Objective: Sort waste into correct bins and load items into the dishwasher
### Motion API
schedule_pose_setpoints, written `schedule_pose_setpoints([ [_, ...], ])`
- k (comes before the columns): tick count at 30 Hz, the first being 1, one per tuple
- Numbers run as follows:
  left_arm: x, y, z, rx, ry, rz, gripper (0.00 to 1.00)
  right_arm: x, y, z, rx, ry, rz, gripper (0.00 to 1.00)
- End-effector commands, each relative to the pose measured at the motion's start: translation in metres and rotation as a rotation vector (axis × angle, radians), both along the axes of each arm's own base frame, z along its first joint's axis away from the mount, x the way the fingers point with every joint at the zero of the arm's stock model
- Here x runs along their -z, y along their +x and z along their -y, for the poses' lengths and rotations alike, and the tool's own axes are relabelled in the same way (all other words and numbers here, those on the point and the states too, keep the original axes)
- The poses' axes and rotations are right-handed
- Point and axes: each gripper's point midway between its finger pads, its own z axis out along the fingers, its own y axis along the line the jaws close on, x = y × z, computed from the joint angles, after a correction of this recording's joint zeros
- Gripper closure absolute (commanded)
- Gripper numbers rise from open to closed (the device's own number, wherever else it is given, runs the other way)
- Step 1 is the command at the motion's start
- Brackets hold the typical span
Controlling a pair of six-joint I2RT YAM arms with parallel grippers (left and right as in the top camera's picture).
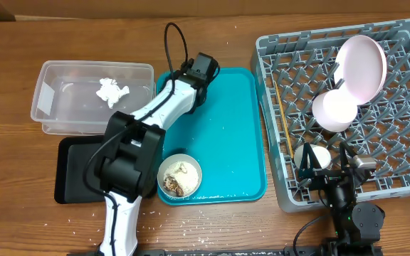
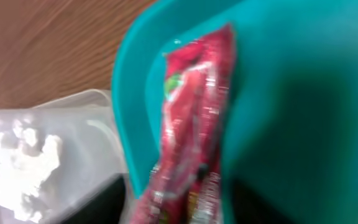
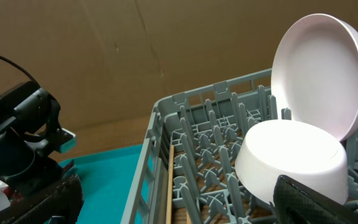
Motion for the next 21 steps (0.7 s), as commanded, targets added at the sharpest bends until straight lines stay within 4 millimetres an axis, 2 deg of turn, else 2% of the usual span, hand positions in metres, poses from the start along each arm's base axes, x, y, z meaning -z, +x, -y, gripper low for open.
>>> schedule_pose_setpoints([
  [1,-0.013,0.004,-0.006,-0.008,0.035,0.019,0.96,0.002,0.000,0.002,0.013,-0.004,0.004,0.00],
  [3,-0.031,0.004,0.002,-0.026,0.011,0.044,0.96,0.002,0.000,0.002,0.013,-0.004,0.004,0.00],
  [6,-0.075,-0.001,0.024,-0.053,-0.107,0.076,0.96,0.002,0.000,0.002,0.013,-0.004,0.004,0.00],
  [8,-0.111,-0.008,0.038,-0.070,-0.241,0.094,0.96,0.002,0.000,0.002,0.013,-0.004,0.004,0.00],
  [9,-0.151,-0.018,0.042,-0.102,-0.362,0.124,0.96,0.002,0.000,0.002,0.013,-0.004,0.004,0.00],
  [11,-0.183,-0.029,0.029,-0.162,-0.417,0.176,0.96,0.002,0.000,0.002,0.013,-0.004,0.004,0.00],
  [13,-0.200,-0.040,0.001,-0.250,-0.405,0.208,0.96,0.002,0.000,0.002,0.013,-0.004,0.004,0.00],
  [16,-0.196,-0.053,-0.045,-0.417,-0.372,0.190,0.95,0.002,0.000,0.002,0.013,-0.004,0.004,0.00],
  [17,-0.178,-0.054,-0.063,-0.485,-0.401,0.145,0.80,0.002,0.000,0.002,0.013,-0.004,0.004,0.00],
  [18,-0.167,-0.052,-0.071,-0.502,-0.428,0.113,0.75,0.002,0.000,0.002,0.013,-0.004,0.004,0.00],
  [21,-0.149,-0.058,-0.074,-0.496,-0.517,-0.003,0.70,0.002,0.000,0.002,0.013,-0.004,0.004,0.00],
])
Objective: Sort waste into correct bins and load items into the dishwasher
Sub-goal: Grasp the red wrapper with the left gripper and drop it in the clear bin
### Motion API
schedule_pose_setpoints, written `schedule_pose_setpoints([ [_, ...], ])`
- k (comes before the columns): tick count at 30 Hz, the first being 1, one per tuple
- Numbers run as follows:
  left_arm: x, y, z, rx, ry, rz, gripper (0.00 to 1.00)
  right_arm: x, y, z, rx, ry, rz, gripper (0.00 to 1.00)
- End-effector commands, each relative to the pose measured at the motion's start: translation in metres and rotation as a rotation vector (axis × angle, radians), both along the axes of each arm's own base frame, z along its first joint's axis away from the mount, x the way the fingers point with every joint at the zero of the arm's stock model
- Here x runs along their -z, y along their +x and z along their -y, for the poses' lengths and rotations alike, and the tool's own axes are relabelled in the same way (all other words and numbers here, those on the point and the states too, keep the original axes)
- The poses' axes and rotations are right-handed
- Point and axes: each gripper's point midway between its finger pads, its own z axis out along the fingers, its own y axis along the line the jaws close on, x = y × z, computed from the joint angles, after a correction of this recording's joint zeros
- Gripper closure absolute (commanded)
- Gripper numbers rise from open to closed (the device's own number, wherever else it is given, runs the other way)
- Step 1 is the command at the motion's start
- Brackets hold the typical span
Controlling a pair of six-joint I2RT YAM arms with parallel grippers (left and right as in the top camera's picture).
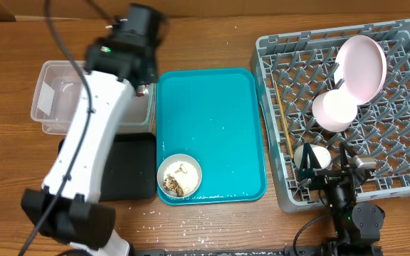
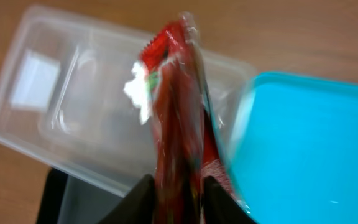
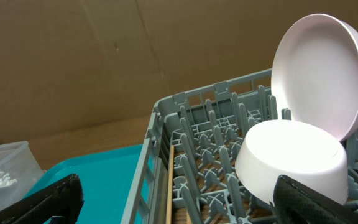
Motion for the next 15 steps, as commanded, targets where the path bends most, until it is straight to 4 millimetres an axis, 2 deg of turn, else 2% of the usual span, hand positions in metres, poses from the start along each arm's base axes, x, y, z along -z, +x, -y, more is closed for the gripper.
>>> schedule_pose_setpoints([
  [1,0.054,-0.012,0.000,0.003,-0.171,-0.196,0.70,0.002,0.000,0.002,0.012,-0.004,0.004,0.00],
  [5,0.031,-0.029,0.001,0.014,-0.207,-0.181,0.69,0.002,0.000,0.002,0.012,-0.004,0.004,0.00],
  [10,-0.012,-0.055,0.013,0.009,-0.210,-0.090,0.52,0.002,0.000,0.002,0.012,-0.004,0.004,0.00],
  [12,-0.021,-0.069,0.016,-0.012,-0.223,-0.087,0.44,0.002,0.000,0.002,0.012,-0.004,0.004,0.00],
  [15,-0.016,-0.089,0.033,-0.004,-0.285,-0.159,0.48,0.002,0.000,0.002,0.012,-0.004,0.004,0.00],
])
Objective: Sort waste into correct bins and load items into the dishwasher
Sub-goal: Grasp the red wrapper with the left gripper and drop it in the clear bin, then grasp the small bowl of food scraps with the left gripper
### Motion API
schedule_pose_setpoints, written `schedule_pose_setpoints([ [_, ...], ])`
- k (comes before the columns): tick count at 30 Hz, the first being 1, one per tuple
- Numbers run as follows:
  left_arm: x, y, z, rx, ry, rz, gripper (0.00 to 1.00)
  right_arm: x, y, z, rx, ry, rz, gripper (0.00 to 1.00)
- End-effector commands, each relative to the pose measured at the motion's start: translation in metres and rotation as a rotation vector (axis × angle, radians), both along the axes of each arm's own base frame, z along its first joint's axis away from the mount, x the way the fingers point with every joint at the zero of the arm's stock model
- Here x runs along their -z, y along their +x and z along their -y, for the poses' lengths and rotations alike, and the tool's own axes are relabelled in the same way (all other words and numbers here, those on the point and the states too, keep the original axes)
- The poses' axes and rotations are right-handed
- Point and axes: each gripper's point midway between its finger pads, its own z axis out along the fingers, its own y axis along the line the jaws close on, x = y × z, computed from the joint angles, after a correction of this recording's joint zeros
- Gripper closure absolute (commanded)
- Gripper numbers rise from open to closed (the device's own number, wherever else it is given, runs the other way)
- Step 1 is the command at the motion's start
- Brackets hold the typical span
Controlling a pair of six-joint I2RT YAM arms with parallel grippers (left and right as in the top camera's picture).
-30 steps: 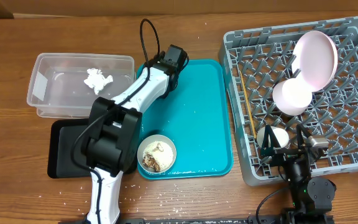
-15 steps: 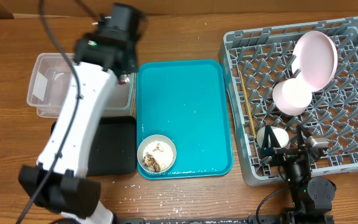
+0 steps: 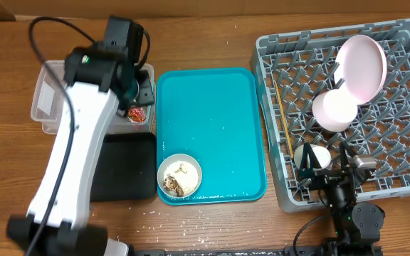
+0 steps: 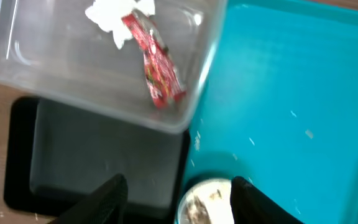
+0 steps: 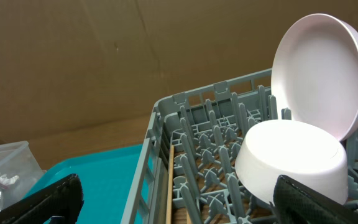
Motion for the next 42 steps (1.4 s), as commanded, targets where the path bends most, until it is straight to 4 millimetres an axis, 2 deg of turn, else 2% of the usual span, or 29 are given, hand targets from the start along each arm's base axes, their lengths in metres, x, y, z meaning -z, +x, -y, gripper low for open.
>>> schedule_pose_setpoints([
  [1,0.000,-0.021,0.026,0.000,-0.105,-0.055,0.48,0.002,0.000,0.002,0.012,-0.004,0.005,0.00],
  [4,0.032,-0.044,0.057,0.058,-0.088,-0.153,0.48,0.002,0.000,0.002,0.012,-0.004,0.005,0.00],
  [5,0.057,-0.057,0.075,0.076,-0.075,-0.200,0.48,0.002,0.000,0.002,0.012,-0.004,0.005,0.00],
  [7,0.091,-0.078,0.098,0.101,-0.066,-0.261,0.48,0.002,0.000,0.002,0.012,-0.004,0.005,0.00],
  [12,0.164,-0.135,0.130,0.157,0.014,-0.373,0.49,0.002,0.000,0.002,0.012,-0.004,0.005,0.00],
  [14,0.178,-0.145,0.135,0.182,0.042,-0.383,0.49,0.002,0.000,0.002,0.012,-0.004,0.005,0.00],
  [17,0.192,-0.151,0.140,0.226,0.091,-0.357,0.49,0.002,0.000,0.002,0.012,-0.004,0.005,0.00],
  [21,0.203,-0.146,0.139,0.249,0.155,-0.319,0.51,0.002,0.000,0.002,0.012,-0.004,0.005,0.00],
  [27,0.234,-0.133,0.142,0.311,0.205,-0.298,0.68,0.002,0.000,0.002,0.012,-0.004,0.005,0.00],
  [28,0.239,-0.132,0.144,0.328,0.209,-0.305,0.75,0.002,0.000,0.002,0.012,-0.004,0.005,0.00],
  [29,0.242,-0.132,0.143,0.330,0.214,-0.310,0.85,0.002,0.000,0.002,0.012,-0.004,0.005,0.00],
  [32,0.241,-0.132,0.142,0.330,0.219,-0.312,0.96,0.002,0.000,0.002,0.012,-0.004,0.005,0.00],
  [35,0.230,-0.129,0.146,0.330,0.210,-0.301,0.96,0.002,0.000,0.002,0.012,-0.004,0.005,0.00],
  [37,0.216,-0.129,0.149,0.314,0.188,-0.299,0.96,0.002,0.000,0.002,0.012,-0.004,0.005,0.00],
  [42,0.154,-0.123,0.155,0.306,0.089,-0.197,0.96,0.002,0.000,0.002,0.012,-0.004,0.005,0.00],
])
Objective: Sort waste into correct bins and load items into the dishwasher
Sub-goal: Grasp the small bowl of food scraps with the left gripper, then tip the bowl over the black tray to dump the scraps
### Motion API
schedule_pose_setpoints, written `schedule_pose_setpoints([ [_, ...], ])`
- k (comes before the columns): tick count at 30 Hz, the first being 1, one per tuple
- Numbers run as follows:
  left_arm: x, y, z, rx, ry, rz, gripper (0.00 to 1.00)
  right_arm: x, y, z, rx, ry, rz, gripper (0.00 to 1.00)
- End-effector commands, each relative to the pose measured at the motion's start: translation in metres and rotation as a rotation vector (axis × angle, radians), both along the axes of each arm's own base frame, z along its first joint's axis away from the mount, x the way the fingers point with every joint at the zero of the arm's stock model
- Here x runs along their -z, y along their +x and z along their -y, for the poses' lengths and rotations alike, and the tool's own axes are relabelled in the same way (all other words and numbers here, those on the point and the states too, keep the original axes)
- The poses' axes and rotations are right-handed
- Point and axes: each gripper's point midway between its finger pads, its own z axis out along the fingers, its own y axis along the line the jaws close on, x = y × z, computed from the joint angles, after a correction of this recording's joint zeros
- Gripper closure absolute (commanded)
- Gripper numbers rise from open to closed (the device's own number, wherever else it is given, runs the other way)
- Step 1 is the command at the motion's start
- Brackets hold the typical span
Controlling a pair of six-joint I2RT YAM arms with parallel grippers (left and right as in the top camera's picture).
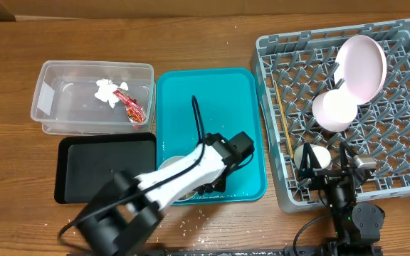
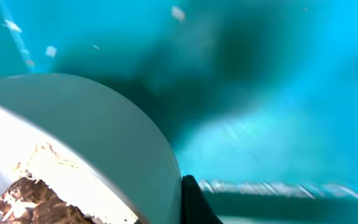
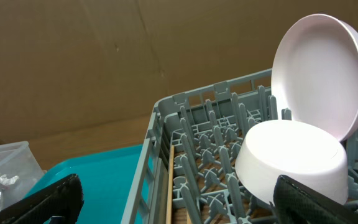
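Observation:
A pale bowl (image 2: 92,149) with brown food scraps (image 2: 30,199) sits at the front of the teal tray (image 1: 212,99). My left gripper (image 1: 203,179) is down on it and hides most of it from overhead. In the left wrist view one black finger (image 2: 194,202) presses on the bowl's outer wall; the other finger is hidden. A red wrapper (image 1: 131,106) lies in the clear bin (image 1: 45,71) beside a crumpled tissue (image 1: 106,90). My right gripper (image 3: 185,208) rests open at the near edge of the grey rack (image 1: 404,171).
A black tray (image 1: 98,167) lies in front of the clear bin. The rack holds a pink plate (image 1: 361,64) on edge, a white bowl (image 1: 333,110), a cup (image 1: 312,155) and a wooden chopstick (image 1: 283,121). Crumbs dot the table's front edge.
My left arm has moved from over the clear bin to the front of the teal tray, and its gripper is now on the bowl's rim. The right arm has not moved.
My left gripper held the red wrapper at the tray's far left corner. Then it held the wrapper above the clear bin. Then it was open, with the wrapper lying in the bin. Now it is at the bowl of scraps.

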Motion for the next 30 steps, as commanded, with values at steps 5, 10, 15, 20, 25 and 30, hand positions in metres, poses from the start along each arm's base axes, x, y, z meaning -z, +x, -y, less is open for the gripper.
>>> schedule_pose_setpoints([
  [5,-0.116,0.028,-0.004,-0.069,-0.334,0.248,0.96,0.002,0.000,0.002,0.013,-0.004,0.003,0.00],
  [10,-0.129,0.026,-0.037,-0.131,-0.532,0.179,0.96,0.002,0.000,0.002,0.013,-0.004,0.003,0.00],
  [15,-0.113,0.028,-0.068,-0.134,-0.770,0.140,0.96,0.002,0.000,0.002,0.013,-0.004,0.003,0.00],
  [20,-0.118,0.038,-0.084,-0.081,-1.178,0.250,0.96,0.002,0.000,0.002,0.013,-0.003,0.003,0.00],
  [25,-0.130,0.044,-0.118,-0.080,-1.374,0.477,0.96,0.002,0.000,0.002,0.013,-0.004,0.003,0.00],
  [30,-0.129,0.042,-0.142,-0.117,-1.490,0.643,0.96,0.002,0.000,0.002,0.013,-0.004,0.003,0.00],
])
